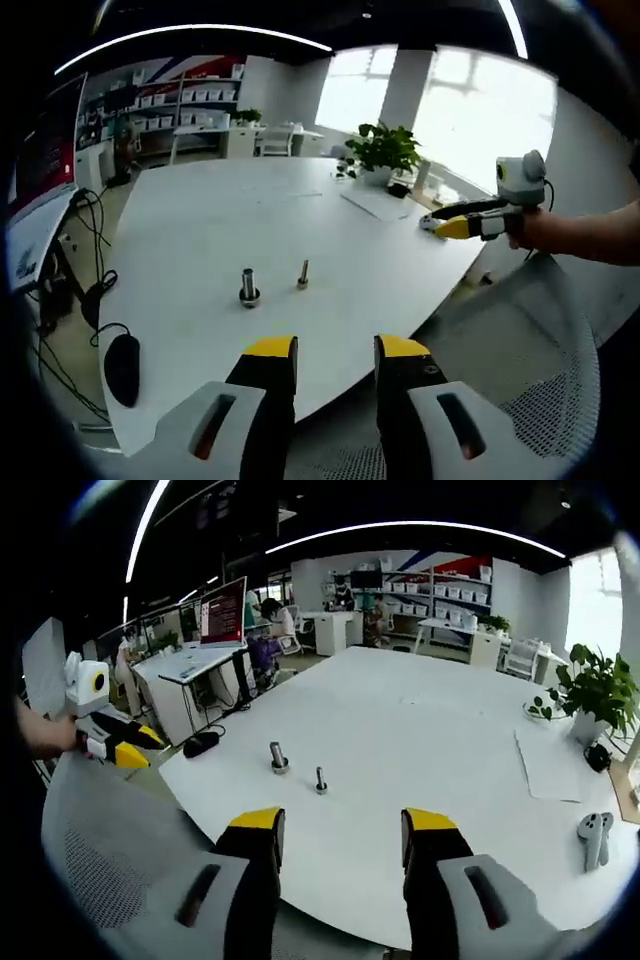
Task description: Place the washer onto the threaded stud by aligning its center hole with the stud, sliding it down to the base, and recovering from edge contact or off-axis alignment until the washer reaches the visible bottom stop.
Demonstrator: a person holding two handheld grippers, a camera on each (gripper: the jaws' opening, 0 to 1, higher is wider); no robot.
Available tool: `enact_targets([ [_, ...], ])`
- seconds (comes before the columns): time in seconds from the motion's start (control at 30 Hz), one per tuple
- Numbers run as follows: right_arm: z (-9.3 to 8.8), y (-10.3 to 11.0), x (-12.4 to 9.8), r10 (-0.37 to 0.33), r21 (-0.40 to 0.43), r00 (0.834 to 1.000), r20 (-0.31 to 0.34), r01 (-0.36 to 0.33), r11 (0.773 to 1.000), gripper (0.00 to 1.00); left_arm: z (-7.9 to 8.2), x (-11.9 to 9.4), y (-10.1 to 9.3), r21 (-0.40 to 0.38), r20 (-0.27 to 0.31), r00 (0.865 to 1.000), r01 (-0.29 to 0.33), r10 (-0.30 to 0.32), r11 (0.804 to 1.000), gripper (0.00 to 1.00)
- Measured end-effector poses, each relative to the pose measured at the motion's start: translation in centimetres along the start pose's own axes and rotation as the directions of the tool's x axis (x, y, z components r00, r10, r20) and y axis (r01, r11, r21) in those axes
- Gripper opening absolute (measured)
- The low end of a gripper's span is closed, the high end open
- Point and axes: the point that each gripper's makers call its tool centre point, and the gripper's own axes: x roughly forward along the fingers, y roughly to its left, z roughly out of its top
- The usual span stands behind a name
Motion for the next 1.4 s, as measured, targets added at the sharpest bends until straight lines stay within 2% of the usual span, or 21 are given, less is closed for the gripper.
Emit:
enact_targets([
  [0.1, 0.4, 0.1, -0.8, -0.007, 0.024, 0.999, 0.039, 0.006, 1.0, 0.49, 0.6, -0.2, 0.4, -0.007, 0.024, 0.999, -0.026, 0.026, 1.0, 0.29],
  [0.17, -0.1, -0.3, -0.8, -0.013, 0.098, 0.999, 0.039, 0.01, 0.995, 0.48, 1.0, -0.4, 0.4, -0.01, 0.034, 0.999, -0.042, 0.042, 0.999, 0.29],
  [0.23, -0.6, 0.3, -0.7, 0.02, 0.14, 0.999, 0.035, -0.025, 0.99, 0.46, 0.6, -0.3, 1.1, -0.009, 0.028, 0.998, -0.059, 0.059, 0.998, 0.29],
  [0.37, -1.0, 1.6, -1.0, 0.069, 0.1, 0.997, 0.025, -0.071, 0.992, 0.45, 0.4, -0.3, 1.5, 0.021, 0.006, 0.995, -0.103, 0.103, 0.994, 0.3],
  [0.43, -1.9, 2.4, -0.6, 0.106, 0.132, 0.994, -0.007, -0.104, 0.986, 0.45, 0.1, -0.3, 2.1, 0.024, -0.001, 0.993, -0.117, 0.117, 0.993, 0.3],
  [0.47, -2.0, 2.6, -0.3, 0.122, 0.089, 0.992, -0.014, -0.121, 0.989, 0.45, 0.1, -0.4, 2.1, 0.019, -0.002, 0.992, -0.125, 0.125, 0.992, 0.3],
  [0.53, -1.5, 2.9, -0.3, 0.106, 0.045, 0.994, -0.01, -0.106, 0.993, 0.44, 0.3, -0.5, 2.0, 0.025, -0.002, 0.99, -0.138, 0.138, 0.99, 0.3],
  [0.63, -1.4, 3.0, -0.5, 0.111, 0.044, 0.994, 0.005, -0.111, 0.993, 0.42, 0.4, -0.5, 2.2, 0.025, 0.001, 0.989, -0.148, 0.148, 0.989, 0.3],
  [0.77, -2.2, 2.6, -0.5, 0.115, 0.075, 0.993, -0.02, -0.114, 0.991, 0.42, 0.6, -0.6, 2.0, 0.027, 0.011, 0.988, -0.152, 0.152, 0.988, 0.3],
  [0.87, -1.6, 2.7, -0.8, 0.095, 0.059, 0.995, 0.0, -0.095, 0.994, 0.42, 0.6, -0.7, 2.1, 0.037, 0.007, 0.987, -0.16, 0.16, 0.986, 0.3],
  [0.9, -1.6, 2.6, -0.8, 0.094, 0.061, 0.996, -0.002, -0.094, 0.994, 0.42, 0.2, -0.7, 2.7, 0.033, 0.007, 0.987, -0.162, 0.162, 0.986, 0.3],
  [1.17, -2.0, 2.9, -0.7, 0.117, 0.085, 0.993, -0.016, -0.115, 0.99, 0.41, 0.2, -0.7, 2.7, 0.036, 0.001, 0.985, -0.174, 0.174, 0.984, 0.3],
  [1.3, -2.1, 3.1, -0.6, 0.122, 0.061, 0.992, -0.021, -0.12, 0.991, 0.41, 0.8, -0.9, 2.4, 0.03, 0.018, 0.983, -0.184, 0.183, 0.983, 0.3],
  [1.4, -2.1, 3.1, -0.6, 0.121, 0.051, 0.992, -0.026, -0.12, 0.991, 0.41, 0.5, -1.0, 3.0, 0.023, 0.022, 0.981, -0.192, 0.192, 0.981, 0.3],
])
